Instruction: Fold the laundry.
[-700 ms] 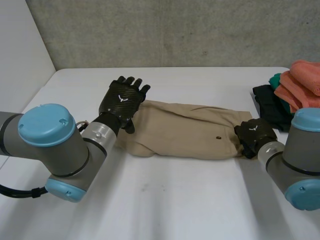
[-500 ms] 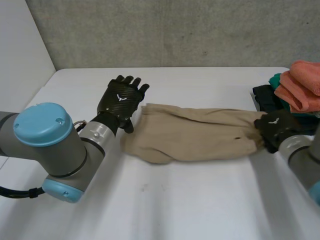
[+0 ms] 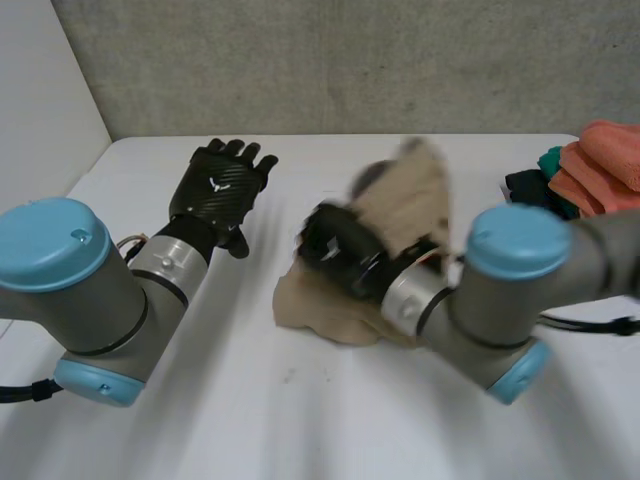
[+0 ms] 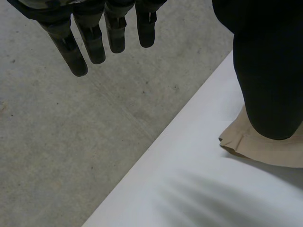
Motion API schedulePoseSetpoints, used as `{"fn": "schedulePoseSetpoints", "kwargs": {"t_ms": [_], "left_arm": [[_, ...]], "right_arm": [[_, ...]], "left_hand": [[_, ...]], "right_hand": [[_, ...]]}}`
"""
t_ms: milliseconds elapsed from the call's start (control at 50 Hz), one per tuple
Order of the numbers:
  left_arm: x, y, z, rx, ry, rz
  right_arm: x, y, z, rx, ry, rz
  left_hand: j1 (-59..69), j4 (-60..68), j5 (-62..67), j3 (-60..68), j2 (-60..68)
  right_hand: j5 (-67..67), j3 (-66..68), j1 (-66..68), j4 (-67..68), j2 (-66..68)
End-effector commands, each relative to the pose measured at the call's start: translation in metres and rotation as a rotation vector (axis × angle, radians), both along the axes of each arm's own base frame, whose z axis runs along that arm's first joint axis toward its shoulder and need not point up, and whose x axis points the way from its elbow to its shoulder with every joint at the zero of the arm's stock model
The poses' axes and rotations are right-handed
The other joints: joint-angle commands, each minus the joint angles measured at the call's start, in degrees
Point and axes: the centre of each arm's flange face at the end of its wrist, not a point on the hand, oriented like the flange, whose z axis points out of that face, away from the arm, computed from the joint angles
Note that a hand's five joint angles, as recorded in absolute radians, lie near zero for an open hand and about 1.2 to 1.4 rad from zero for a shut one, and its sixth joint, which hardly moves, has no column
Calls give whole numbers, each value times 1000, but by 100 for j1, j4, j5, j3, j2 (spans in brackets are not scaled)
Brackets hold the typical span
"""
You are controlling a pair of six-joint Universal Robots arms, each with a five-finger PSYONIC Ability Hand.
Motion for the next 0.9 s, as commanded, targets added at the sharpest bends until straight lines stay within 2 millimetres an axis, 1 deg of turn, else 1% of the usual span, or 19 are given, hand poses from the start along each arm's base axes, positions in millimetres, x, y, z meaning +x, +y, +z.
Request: {"fn": "schedulePoseSetpoints", "kwargs": {"t_ms": [20,60,100,140,160,200,220,240,280,300,360,380,420,460,540,660,700,800,900], "left_arm": [[-1,-6,7,-17,31,7],[-1,-9,11,-24,47,9],[-2,-14,20,-40,78,16],[-4,-18,28,-58,102,26],[-5,-22,36,-73,124,33],[-9,-25,43,-85,143,33],[-11,-27,47,-92,154,30],[-14,-30,53,-101,177,24],[-19,-32,52,-89,189,11],[-27,-32,49,-68,197,-10],[-44,-25,45,-27,193,-50],[-53,-20,38,16,176,-72],[-63,-15,29,66,152,-93],[-72,-8,19,124,119,-112],[-80,-3,4,193,84,-108],[-81,1,-8,225,51,-6],[-81,4,-16,249,24,10],[-80,8,-36,331,-54,14],[-79,6,-60,388,-156,18]], "right_arm": [[22,22,-33,87,8,198],[22,20,-30,96,-5,169],[19,10,-23,162,-51,86],[16,3,-9,236,-126,25],[10,-2,17,326,-245,-37],[3,-3,45,431,-381,-80],[-5,-4,69,536,-514,-108],[-9,-5,78,588,-573,-118],[-19,-11,91,683,-677,-145],[-31,-21,92,761,-739,-182],[-51,-37,91,814,-779,-270],[-58,-41,87,840,-764,-318],[-67,-48,84,850,-750,-371],[-71,-55,82,858,-722,-425],[-67,-66,63,884,-634,-514],[-60,-79,50,930,-543,-555],[-55,-83,45,954,-517,-559],[-42,-80,30,1006,-448,-559],[-37,-80,-1,969,-314,-582]], "left_hand": [[-91,-165,-279,-225,-180],[-91,-165,-279,-225,-180],[-91,-165,-279,-225,-180],[-91,-165,-279,-225,-180],[-91,-165,-279,-225,-180],[-91,-165,-279,-225,-180],[-91,-165,-279,-225,-180],[-91,-165,-279,-225,-180],[-91,-165,-279,-225,-180],[-91,-165,-279,-225,-180],[-91,-165,-279,-225,-180],[-91,-165,-279,-225,-180],[-91,-165,-279,-225,-180],[-91,-165,-279,-225,-180],[-91,-165,-279,-225,-180],[-87,-160,-275,-220,-175],[-91,-165,-279,-225,-180],[-91,-165,-279,-225,-180],[-87,-161,-275,-220,-175]], "right_hand": [[-2735,-2930,-1720,-2943,-2866],[-5605,-5799,-4589,-5813,-5736],[-5605,-5799,-4589,-5813,-5736],[-5605,-5799,-4589,-5813,-5736],[-5605,-5799,-4589,-5813,-5736],[-5605,-5799,-4589,-5813,-5736],[-5605,-5799,-4589,-5813,-5736],[-5605,-5799,-4589,-5813,-5736],[-5605,-5799,-4589,-5813,-5736],[-5605,-5799,-4589,-5813,-5736],[-5605,-5799,-4589,-5813,-5736],[-5605,-5799,-4589,-5813,-5736],[-5605,-5799,-4589,-5813,-5736],[-5605,-5799,-4589,-5813,-5736],[-5605,-5799,-4589,-5813,-5736],[-5605,-5799,-4589,-5813,-5736],[-5605,-5799,-4589,-5813,-5736],[-5605,-5799,-4589,-5813,-5736],[-5605,-5799,-4589,-5813,-5736]]}}
